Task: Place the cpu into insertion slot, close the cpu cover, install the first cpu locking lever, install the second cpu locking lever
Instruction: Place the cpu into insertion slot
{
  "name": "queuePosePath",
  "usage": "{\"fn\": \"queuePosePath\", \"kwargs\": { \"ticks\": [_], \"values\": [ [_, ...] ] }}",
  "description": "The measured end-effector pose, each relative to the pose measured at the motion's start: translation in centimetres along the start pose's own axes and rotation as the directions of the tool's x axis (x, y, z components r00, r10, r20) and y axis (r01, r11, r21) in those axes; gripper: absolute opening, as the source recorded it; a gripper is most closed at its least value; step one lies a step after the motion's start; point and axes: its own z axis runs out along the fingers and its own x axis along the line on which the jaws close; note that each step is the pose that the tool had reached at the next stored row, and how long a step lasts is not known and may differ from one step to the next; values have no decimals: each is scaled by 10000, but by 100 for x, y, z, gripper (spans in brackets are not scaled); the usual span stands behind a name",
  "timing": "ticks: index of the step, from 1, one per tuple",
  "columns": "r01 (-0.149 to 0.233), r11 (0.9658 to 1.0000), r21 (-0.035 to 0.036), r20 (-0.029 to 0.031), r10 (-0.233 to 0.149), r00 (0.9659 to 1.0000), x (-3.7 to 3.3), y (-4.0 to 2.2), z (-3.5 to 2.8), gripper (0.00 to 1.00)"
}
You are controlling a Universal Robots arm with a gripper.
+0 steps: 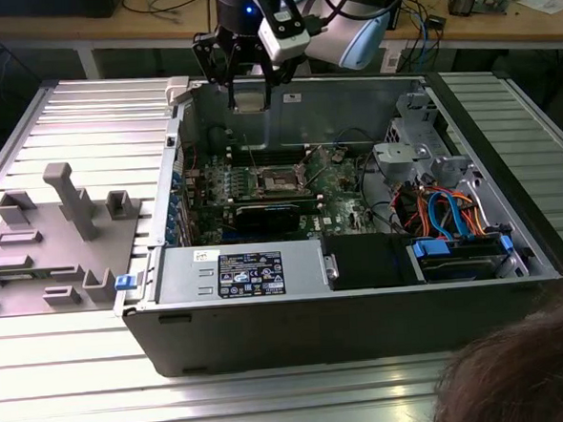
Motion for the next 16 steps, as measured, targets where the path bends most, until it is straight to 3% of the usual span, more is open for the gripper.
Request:
{"fn": "queuePosePath", "kwargs": {
  "ticks": [16],
  "values": [
    [0, 10000, 0, 0, 0, 10000, 32, -6, 60, 54]
  ]
}}
